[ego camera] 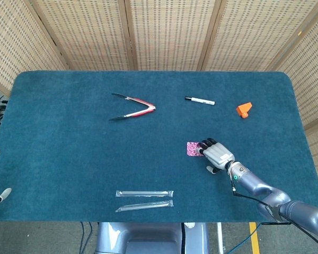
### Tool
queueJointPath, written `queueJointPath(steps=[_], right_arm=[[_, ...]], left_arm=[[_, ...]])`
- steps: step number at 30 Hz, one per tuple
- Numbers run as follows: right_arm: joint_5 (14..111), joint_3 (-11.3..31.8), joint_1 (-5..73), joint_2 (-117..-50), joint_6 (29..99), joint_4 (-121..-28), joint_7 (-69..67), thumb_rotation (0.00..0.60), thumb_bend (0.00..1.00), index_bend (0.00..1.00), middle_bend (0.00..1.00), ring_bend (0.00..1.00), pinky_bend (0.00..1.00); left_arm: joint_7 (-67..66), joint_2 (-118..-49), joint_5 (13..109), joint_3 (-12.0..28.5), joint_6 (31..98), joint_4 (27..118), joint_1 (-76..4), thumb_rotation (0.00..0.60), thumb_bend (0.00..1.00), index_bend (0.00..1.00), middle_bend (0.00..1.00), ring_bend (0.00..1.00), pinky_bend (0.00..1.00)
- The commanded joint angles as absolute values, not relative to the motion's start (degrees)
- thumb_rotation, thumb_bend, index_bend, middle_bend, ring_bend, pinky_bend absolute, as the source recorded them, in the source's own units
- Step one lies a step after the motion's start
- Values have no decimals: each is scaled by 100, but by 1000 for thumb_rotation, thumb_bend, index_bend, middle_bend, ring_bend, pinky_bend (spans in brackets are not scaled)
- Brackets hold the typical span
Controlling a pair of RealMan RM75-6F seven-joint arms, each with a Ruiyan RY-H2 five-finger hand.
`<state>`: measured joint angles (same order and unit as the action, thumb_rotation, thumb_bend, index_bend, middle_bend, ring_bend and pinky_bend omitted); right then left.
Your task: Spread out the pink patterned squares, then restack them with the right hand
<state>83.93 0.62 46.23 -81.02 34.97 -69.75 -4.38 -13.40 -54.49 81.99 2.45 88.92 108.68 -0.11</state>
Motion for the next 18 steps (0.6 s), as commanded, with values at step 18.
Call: queueJointPath(steps=[18], right_arm=[[8647, -331, 4473, -7657, 3676, -7613, -267, 600, 428, 200, 127, 0, 0]], left_arm=[[-1372, -5466, 8202, 240, 8871, 10876, -32, 600, 119, 80, 0, 0, 0]])
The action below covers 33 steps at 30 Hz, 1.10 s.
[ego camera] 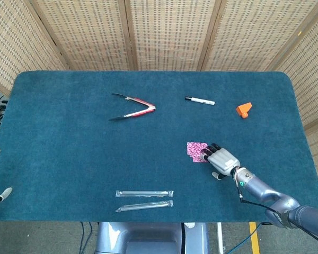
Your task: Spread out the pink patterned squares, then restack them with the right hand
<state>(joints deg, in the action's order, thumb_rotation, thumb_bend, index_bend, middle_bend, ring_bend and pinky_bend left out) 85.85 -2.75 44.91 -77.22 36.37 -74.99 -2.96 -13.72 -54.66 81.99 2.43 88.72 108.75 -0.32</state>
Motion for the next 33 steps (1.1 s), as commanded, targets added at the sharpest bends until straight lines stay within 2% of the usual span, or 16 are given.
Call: queueJointPath(steps=[1, 13, 18, 33], right_arm=[[8671, -346, 4468, -7635, 3694, -7664, -261, 600, 426, 200, 127, 0, 0], [8945, -575, 4410, -7333, 3860, -8272, -67, 600, 429, 204, 130, 0, 0], [9008, -541, 4423, -7207, 3987, -8439, -67, 600, 433, 204, 130, 0, 0], [8712, -308, 4528, -7262, 3892, -7907, -124, 600, 439, 204, 131, 0, 0]], left_arm=[[-1371, -5465, 8202, 240, 8871, 10876, -32, 600, 119, 80, 0, 0, 0], [-1339, -5457, 8187, 227, 8880, 10845, -13, 600, 119, 80, 0, 0, 0], [-1332, -5471, 8198, 227, 8874, 10834, -21, 600, 119, 80, 0, 0, 0], [-1334, -5486, 8163, 223, 8864, 10810, -16, 600, 119, 80, 0, 0, 0]])
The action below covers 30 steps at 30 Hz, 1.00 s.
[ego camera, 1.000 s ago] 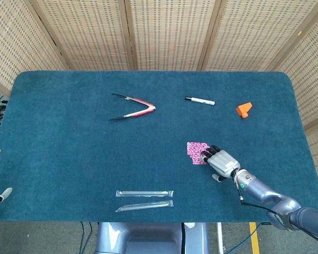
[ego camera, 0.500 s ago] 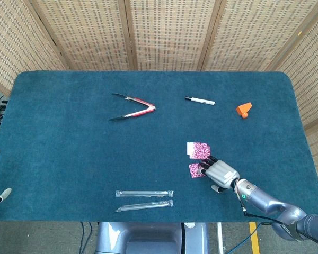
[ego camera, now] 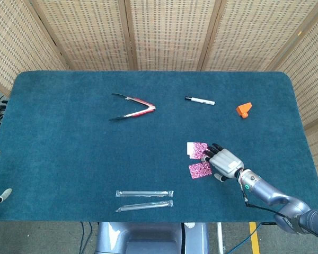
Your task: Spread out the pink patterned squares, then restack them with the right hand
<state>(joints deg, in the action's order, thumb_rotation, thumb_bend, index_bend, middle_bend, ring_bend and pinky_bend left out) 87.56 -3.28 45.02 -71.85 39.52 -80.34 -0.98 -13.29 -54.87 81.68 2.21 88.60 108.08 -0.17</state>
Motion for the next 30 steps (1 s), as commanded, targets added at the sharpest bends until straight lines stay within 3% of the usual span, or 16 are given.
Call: queueJointPath(steps=[1, 30], right_arm=[[8708, -306, 4533, -7282, 3881, -7874, -134, 600, 440, 204, 130, 0, 0], [8568, -302, 4718, -7758, 3525, -7112, -57, 600, 440, 204, 130, 0, 0]], left_arm=[[-1335, -5485, 8161, 224, 8867, 10812, -14, 600, 119, 80, 0, 0, 0], [-1227, -5487, 8089, 205, 8901, 10709, 59, 600, 119, 80, 0, 0, 0]])
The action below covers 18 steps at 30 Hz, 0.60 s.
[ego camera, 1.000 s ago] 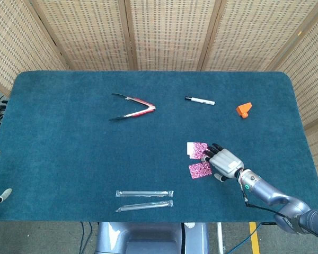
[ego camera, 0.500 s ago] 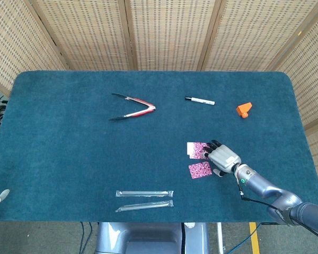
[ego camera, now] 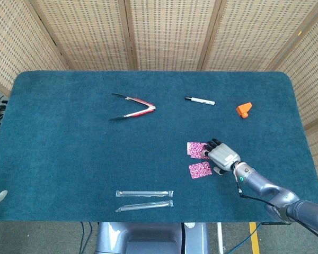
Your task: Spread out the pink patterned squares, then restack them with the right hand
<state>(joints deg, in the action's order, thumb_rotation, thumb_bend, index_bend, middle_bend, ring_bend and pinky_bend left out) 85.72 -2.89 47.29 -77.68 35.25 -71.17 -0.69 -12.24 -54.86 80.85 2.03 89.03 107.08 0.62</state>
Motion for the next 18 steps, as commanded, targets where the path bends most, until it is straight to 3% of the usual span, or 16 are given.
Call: queueJointPath(steps=[1, 18], right_arm=[[8564, -313, 4710, -7750, 3524, -7111, -47, 600, 440, 206, 131, 0, 0], [8414, -445, 4520, -7485, 3531, -7039, 47, 600, 440, 212, 135, 0, 0]], left_arm=[[-1230, -5489, 8091, 207, 8901, 10710, 56, 600, 119, 80, 0, 0, 0], [-1308, -5501, 8106, 223, 8896, 10746, 33, 600, 119, 80, 0, 0, 0]])
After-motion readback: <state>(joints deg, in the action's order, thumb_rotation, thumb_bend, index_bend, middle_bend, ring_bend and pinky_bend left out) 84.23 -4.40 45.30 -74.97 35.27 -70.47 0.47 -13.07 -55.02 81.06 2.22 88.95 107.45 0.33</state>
